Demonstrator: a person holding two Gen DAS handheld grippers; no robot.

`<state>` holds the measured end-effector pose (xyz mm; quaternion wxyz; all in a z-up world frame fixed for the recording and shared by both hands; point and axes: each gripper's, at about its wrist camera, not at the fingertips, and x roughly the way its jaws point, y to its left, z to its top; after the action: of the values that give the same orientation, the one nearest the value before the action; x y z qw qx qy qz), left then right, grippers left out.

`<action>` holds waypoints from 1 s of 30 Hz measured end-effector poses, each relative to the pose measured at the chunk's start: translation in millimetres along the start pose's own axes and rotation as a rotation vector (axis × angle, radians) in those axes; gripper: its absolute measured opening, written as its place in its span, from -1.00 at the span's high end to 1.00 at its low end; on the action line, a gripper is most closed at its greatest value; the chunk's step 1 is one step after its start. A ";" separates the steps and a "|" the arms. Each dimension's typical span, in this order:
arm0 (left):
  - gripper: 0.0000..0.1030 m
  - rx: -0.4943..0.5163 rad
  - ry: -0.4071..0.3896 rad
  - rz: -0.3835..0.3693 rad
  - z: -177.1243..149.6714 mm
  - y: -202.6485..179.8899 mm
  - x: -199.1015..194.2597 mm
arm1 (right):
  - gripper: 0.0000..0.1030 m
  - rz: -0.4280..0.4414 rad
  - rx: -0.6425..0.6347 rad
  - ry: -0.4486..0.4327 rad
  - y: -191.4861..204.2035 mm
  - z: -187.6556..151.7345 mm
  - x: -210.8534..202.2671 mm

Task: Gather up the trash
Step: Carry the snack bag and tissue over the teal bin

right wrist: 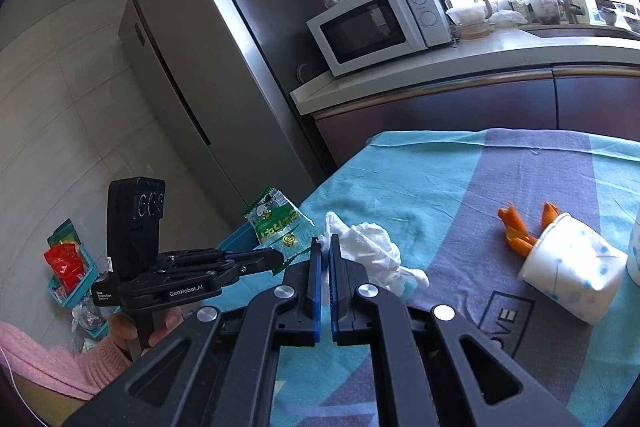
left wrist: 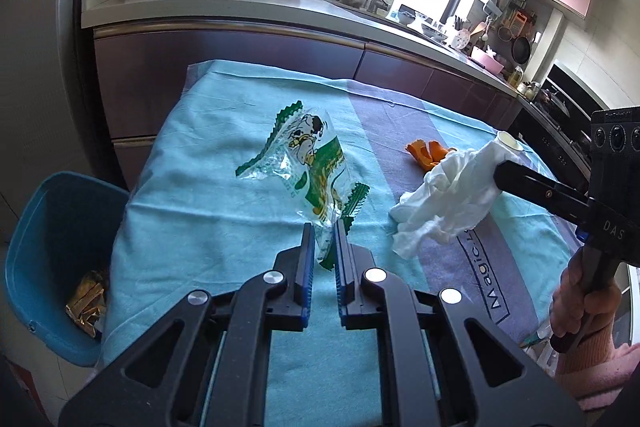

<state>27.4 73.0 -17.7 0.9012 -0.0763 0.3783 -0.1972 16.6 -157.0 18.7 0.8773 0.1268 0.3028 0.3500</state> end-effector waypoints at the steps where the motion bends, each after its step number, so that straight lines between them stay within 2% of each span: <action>1: 0.81 -0.007 -0.005 0.008 -1.3 3.9 -4.0 | 0.95 0.011 -0.006 0.002 3.0 2.1 3.3; 16: 0.81 -0.121 -0.078 0.155 -15.0 77.3 -64.1 | 0.95 0.175 -0.101 0.055 55.6 26.5 54.0; 20: 0.81 -0.157 -0.087 0.182 -18.4 93.8 -74.2 | 0.95 0.186 -0.121 0.075 63.9 29.1 66.6; 24: 0.81 -0.179 -0.087 0.196 -23.6 105.4 -78.6 | 0.75 0.153 -0.114 0.142 60.8 22.6 82.5; 27: 0.81 -0.190 -0.082 0.201 -27.3 111.7 -79.0 | 0.26 0.117 -0.102 0.222 53.8 10.8 97.2; 30: 0.81 -0.204 -0.076 0.206 -30.7 116.8 -76.8 | 0.26 0.082 -0.106 0.300 50.6 -5.2 109.8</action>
<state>-8.5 211.4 -22.7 0.9180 -0.1356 0.3677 -0.0613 48.9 -44.4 -12.0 0.8128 0.0388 0.4059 0.4160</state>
